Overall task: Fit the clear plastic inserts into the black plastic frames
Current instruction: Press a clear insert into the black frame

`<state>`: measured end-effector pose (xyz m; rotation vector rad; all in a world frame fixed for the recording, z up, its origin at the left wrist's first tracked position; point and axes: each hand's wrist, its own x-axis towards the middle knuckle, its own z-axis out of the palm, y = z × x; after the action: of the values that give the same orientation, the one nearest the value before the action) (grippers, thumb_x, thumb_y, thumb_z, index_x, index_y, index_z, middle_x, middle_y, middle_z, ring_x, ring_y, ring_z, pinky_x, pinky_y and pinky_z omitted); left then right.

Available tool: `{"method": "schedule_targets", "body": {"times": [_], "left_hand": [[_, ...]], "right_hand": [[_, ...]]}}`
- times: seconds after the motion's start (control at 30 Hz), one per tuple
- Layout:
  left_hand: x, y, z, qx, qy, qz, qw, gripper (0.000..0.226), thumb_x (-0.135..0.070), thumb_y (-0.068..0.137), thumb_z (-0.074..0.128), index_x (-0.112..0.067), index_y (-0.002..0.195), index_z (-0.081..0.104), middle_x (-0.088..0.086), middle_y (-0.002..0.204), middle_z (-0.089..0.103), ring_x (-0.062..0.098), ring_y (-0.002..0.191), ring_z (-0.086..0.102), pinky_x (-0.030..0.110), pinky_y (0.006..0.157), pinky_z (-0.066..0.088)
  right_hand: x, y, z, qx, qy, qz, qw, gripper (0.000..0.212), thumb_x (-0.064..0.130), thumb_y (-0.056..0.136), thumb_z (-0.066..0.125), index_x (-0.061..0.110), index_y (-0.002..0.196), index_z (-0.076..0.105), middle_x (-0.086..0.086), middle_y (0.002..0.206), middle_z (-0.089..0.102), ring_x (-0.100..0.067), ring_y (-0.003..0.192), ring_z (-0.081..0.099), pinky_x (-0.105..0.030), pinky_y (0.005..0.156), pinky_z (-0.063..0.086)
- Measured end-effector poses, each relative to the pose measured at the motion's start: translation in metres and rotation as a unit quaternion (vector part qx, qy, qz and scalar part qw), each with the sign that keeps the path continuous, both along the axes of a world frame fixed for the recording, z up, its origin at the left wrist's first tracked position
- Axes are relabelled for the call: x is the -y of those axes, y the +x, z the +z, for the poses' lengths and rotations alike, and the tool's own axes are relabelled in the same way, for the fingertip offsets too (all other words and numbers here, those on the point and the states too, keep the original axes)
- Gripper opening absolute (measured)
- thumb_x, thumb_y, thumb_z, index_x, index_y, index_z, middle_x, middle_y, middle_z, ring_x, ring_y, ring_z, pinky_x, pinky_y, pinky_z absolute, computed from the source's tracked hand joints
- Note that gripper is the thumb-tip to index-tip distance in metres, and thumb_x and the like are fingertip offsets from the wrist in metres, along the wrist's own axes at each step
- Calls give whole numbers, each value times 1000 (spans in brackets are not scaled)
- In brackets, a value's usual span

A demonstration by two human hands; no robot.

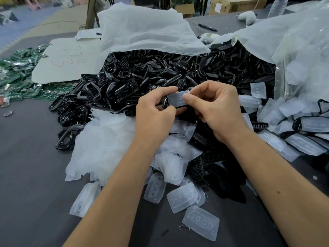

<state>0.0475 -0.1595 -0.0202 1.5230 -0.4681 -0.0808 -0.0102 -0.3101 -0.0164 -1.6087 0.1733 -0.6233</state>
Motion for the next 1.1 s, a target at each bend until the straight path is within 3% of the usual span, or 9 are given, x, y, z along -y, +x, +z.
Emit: {"method": "schedule_targets", "body": {"times": [0.5, 0.8, 0.9, 1.1], "left_hand": [[0, -3, 3, 12, 8, 18, 1000, 39, 12, 81, 58, -9, 108, 77, 12, 108, 75, 18, 88, 78, 41, 81, 65], [1, -3, 1, 21, 14, 24, 999, 22, 6, 95, 64, -7, 106, 77, 10, 103, 76, 20, 93, 78, 41, 81, 65], [1, -2, 1, 11, 2, 22, 1000, 21, 7, 96, 62, -5, 105, 77, 13, 103, 76, 23, 94, 78, 39, 79, 66], [0, 1, -1, 16, 13, 24, 1000, 22, 1, 92, 67, -12, 105, 78, 9, 104, 77, 31, 95, 76, 50, 86, 63]], "right_hand": [[-1, 1, 0, -10, -66, -38, 997, 13, 8, 81, 87, 7, 81, 74, -6, 75, 76, -26, 71, 74, -34, 68, 62], [0, 4, -3, -26, -78, -40, 996, 11, 17, 85, 85, 13, 79, 77, -1, 71, 76, -11, 62, 68, -23, 58, 53], [0, 4, -3, -32, -87, -44, 995, 10, 19, 87, 82, 14, 79, 77, -2, 71, 76, -13, 63, 69, -26, 60, 53], [0, 4, -2, -34, -99, -52, 993, 13, 19, 88, 81, 13, 78, 75, -3, 68, 74, -8, 56, 63, -23, 56, 49]]}}
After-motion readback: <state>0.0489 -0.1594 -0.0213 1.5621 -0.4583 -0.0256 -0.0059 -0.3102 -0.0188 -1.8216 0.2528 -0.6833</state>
